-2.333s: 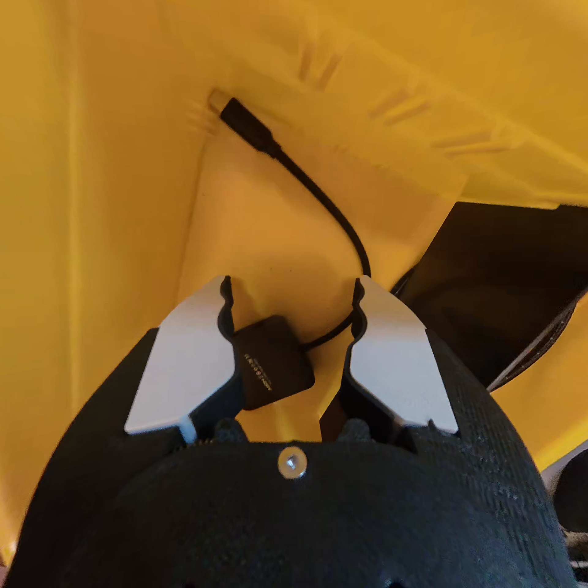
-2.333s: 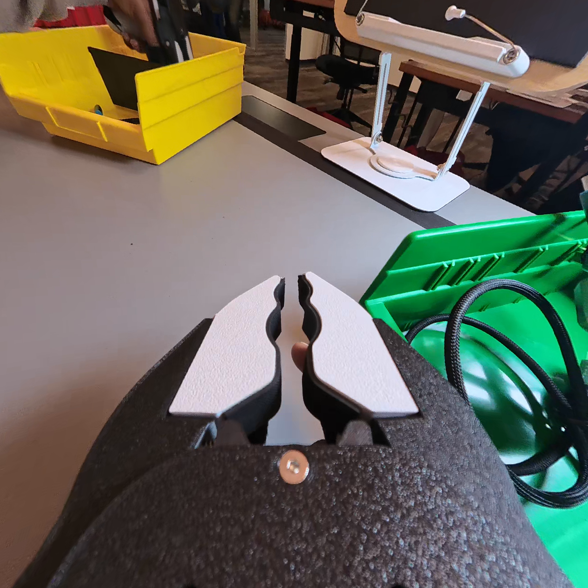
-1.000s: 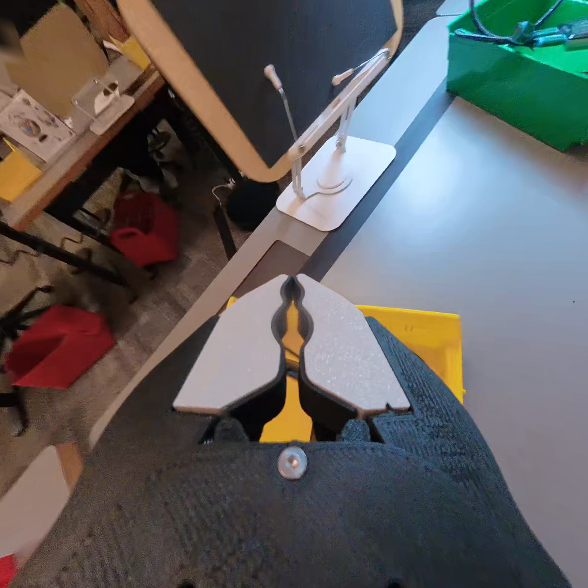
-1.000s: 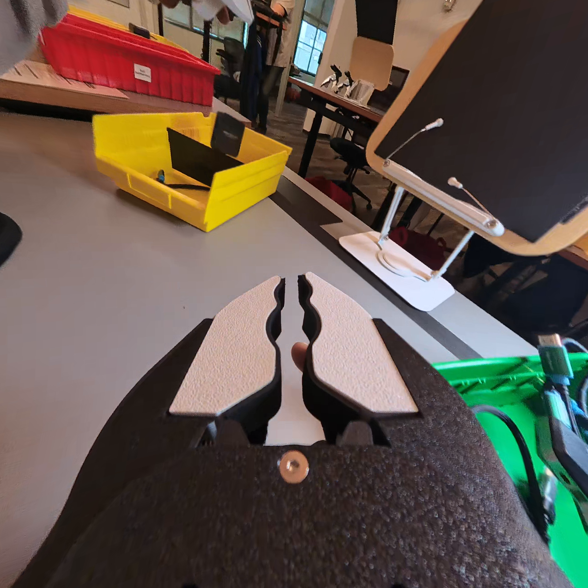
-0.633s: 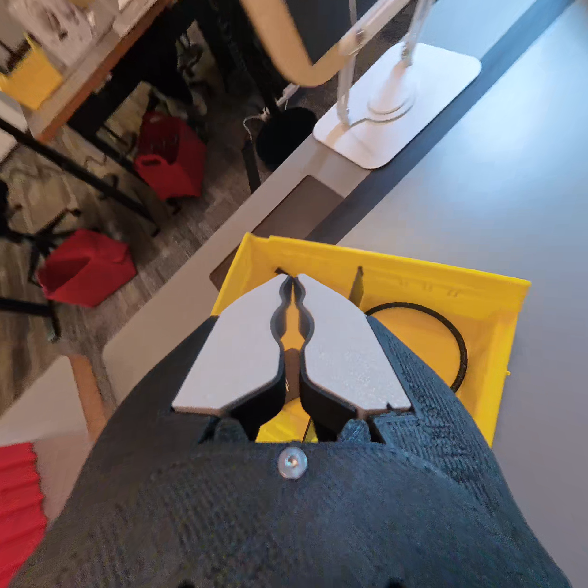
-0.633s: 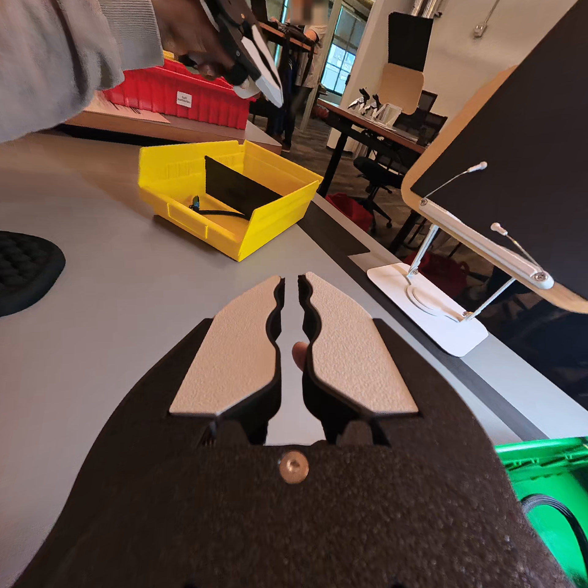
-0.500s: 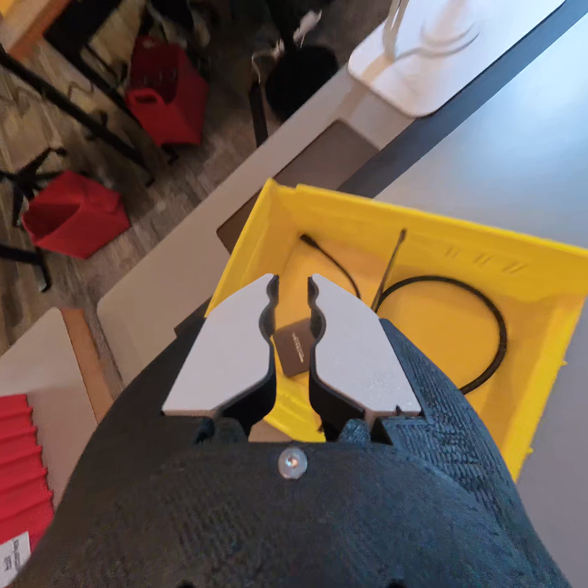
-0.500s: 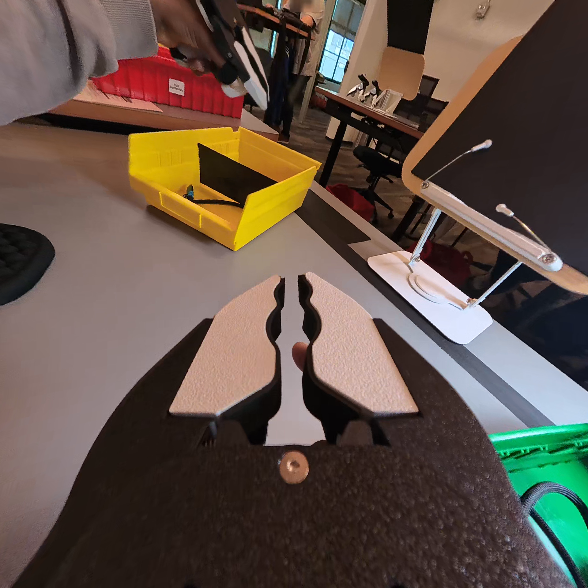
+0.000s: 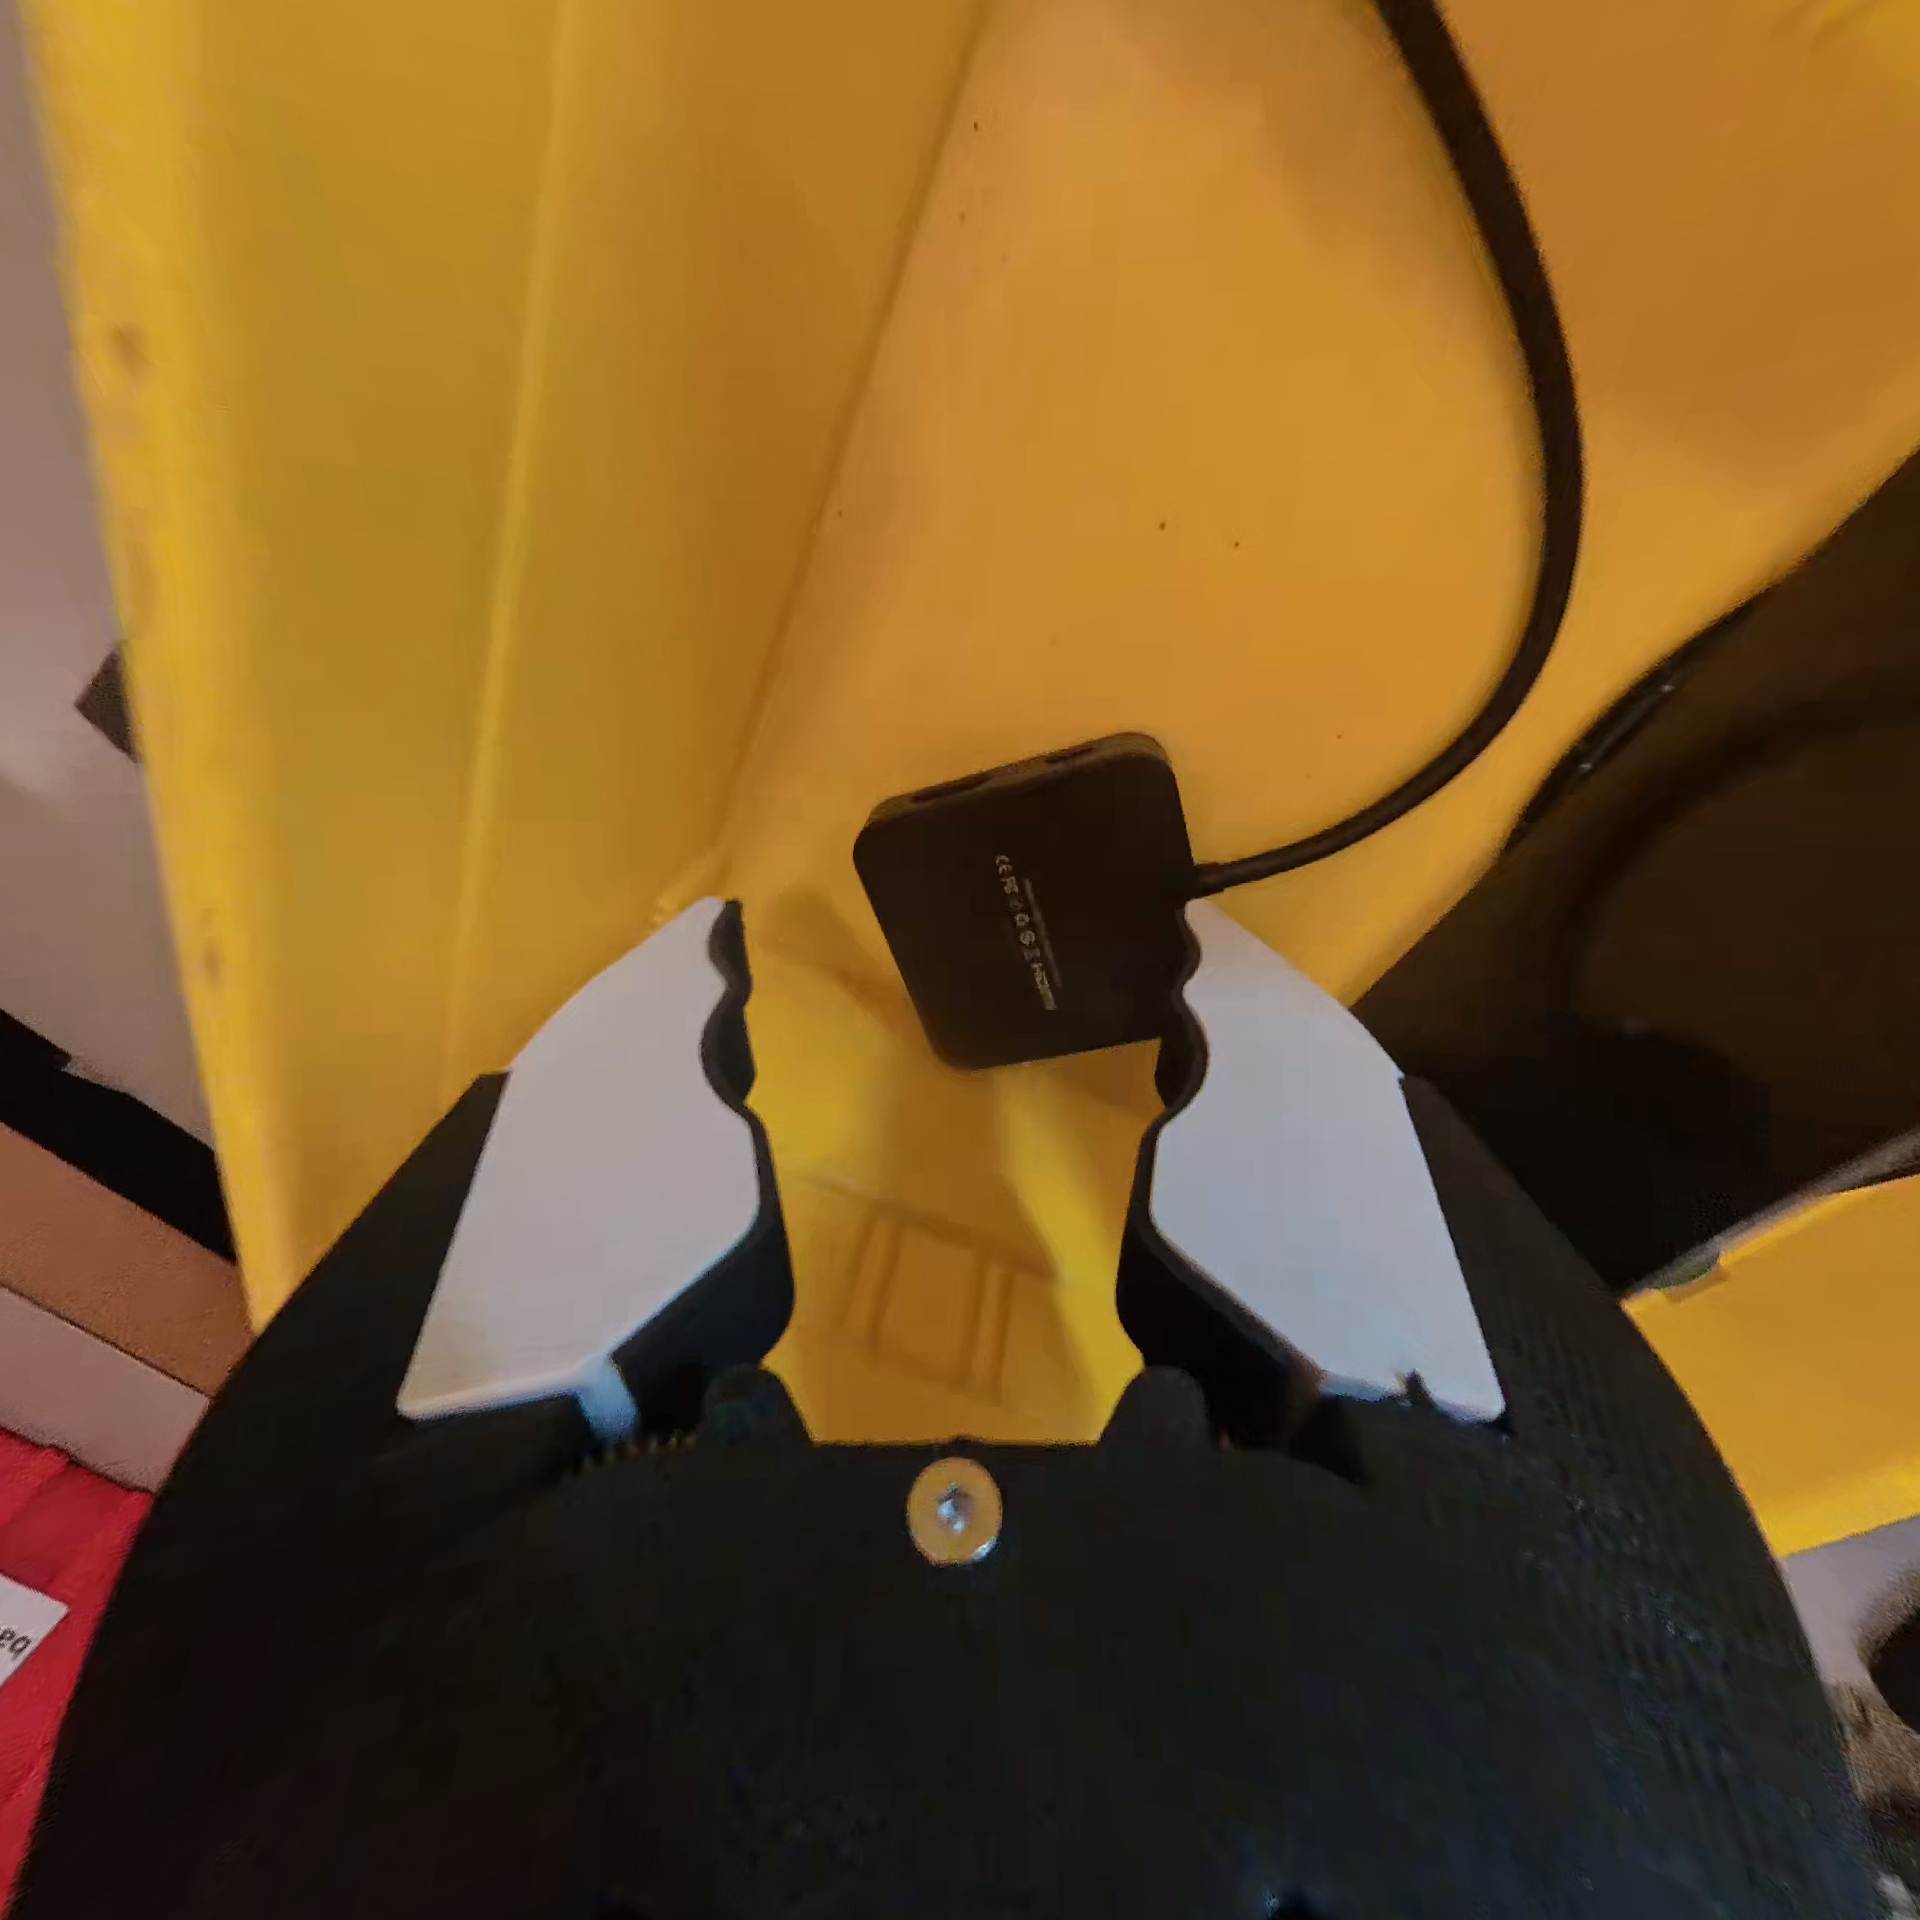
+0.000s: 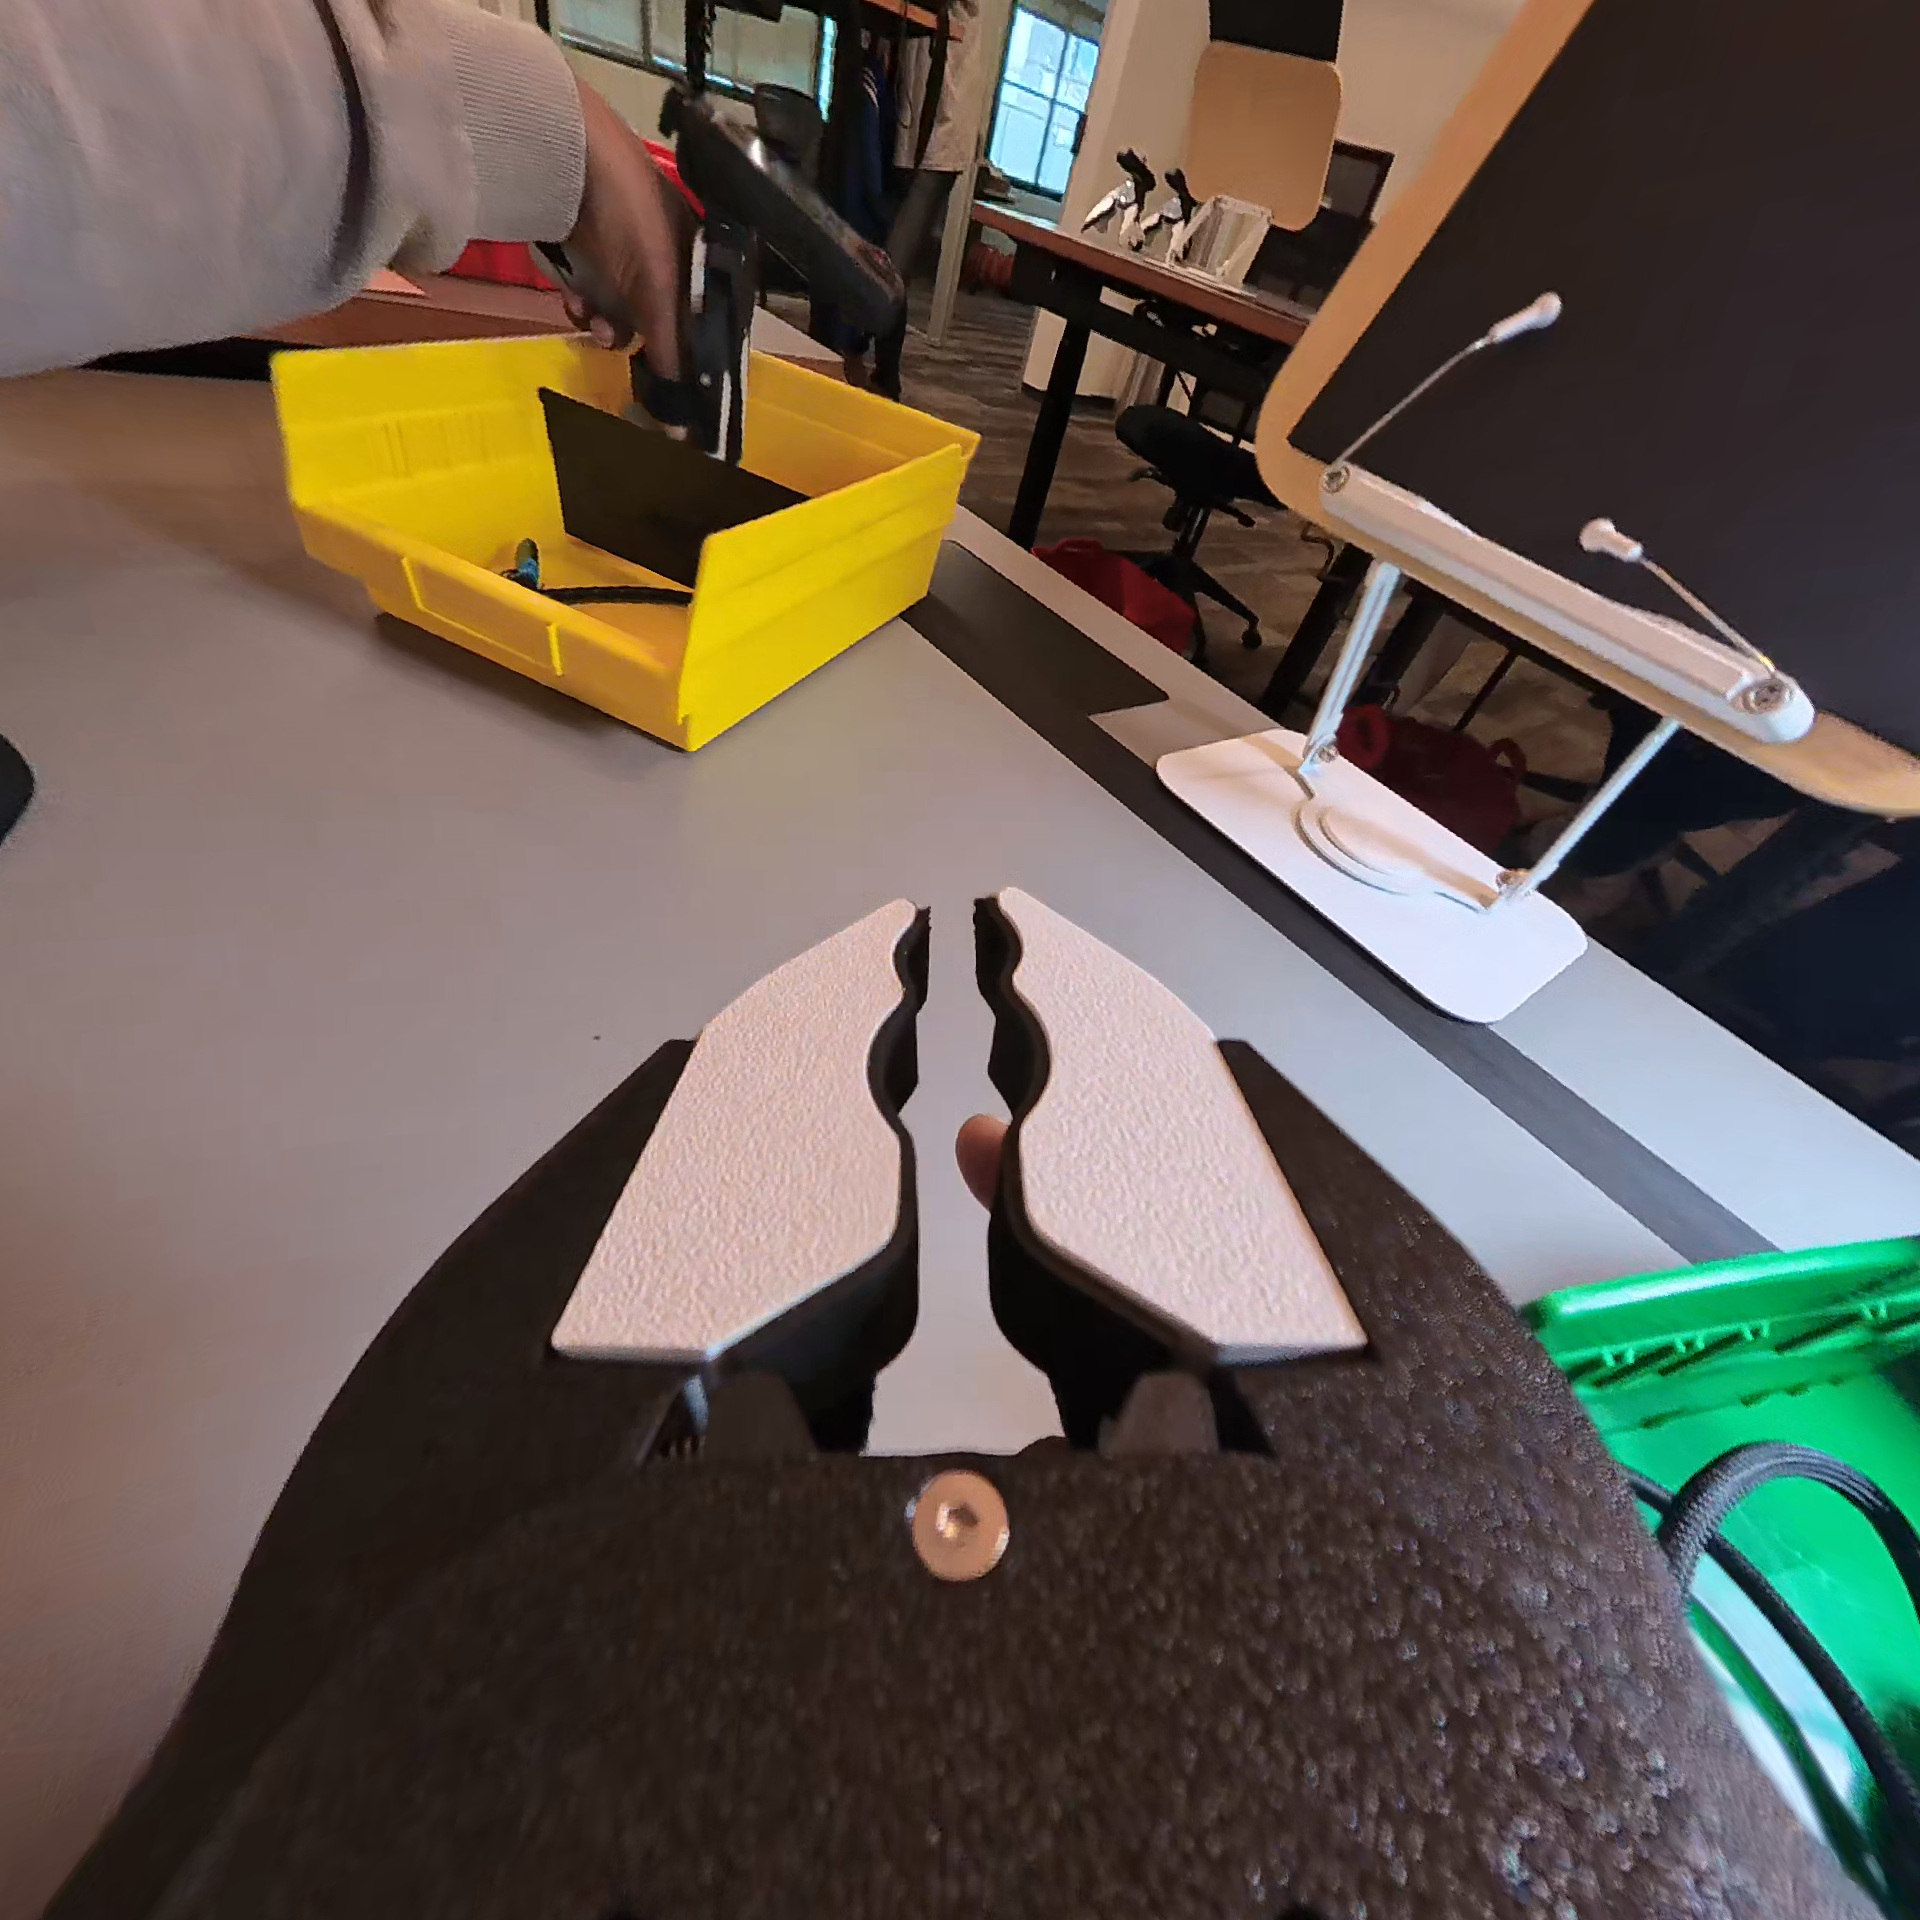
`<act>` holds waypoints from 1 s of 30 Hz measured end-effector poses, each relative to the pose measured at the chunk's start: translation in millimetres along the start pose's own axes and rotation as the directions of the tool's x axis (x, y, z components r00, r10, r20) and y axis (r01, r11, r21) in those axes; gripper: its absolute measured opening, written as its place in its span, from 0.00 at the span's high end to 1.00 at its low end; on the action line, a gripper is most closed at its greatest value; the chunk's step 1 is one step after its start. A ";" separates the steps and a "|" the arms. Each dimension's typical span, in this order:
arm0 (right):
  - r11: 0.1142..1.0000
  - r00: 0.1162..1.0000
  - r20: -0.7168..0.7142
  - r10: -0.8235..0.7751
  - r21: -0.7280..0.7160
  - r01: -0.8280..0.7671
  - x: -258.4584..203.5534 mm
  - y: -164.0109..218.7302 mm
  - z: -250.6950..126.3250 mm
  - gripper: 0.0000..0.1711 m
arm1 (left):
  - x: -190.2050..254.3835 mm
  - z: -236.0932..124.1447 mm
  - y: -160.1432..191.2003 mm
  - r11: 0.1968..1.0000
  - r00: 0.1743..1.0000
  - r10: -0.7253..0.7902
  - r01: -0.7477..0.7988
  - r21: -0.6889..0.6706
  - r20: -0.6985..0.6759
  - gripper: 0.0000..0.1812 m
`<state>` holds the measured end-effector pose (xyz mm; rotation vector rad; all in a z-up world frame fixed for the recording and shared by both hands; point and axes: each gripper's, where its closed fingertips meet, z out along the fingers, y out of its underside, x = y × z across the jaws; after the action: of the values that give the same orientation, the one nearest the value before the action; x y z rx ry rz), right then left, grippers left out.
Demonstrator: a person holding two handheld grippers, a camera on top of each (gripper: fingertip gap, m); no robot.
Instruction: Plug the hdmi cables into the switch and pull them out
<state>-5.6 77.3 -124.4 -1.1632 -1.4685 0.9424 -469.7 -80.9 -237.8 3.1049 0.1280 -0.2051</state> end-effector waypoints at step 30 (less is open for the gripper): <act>0.998 0.997 -0.038 0.065 0.006 -0.065 23.3 11.4 -10.6 0.95 | 7.5 -25.2 3.3 0.976 0.974 0.215 -0.217 -0.024 -0.077 0.61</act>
<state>6.1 102.5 -127.7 -1.2251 -1.4042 0.9623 -458.7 -82.8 -213.8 3.0637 -0.2028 -0.0805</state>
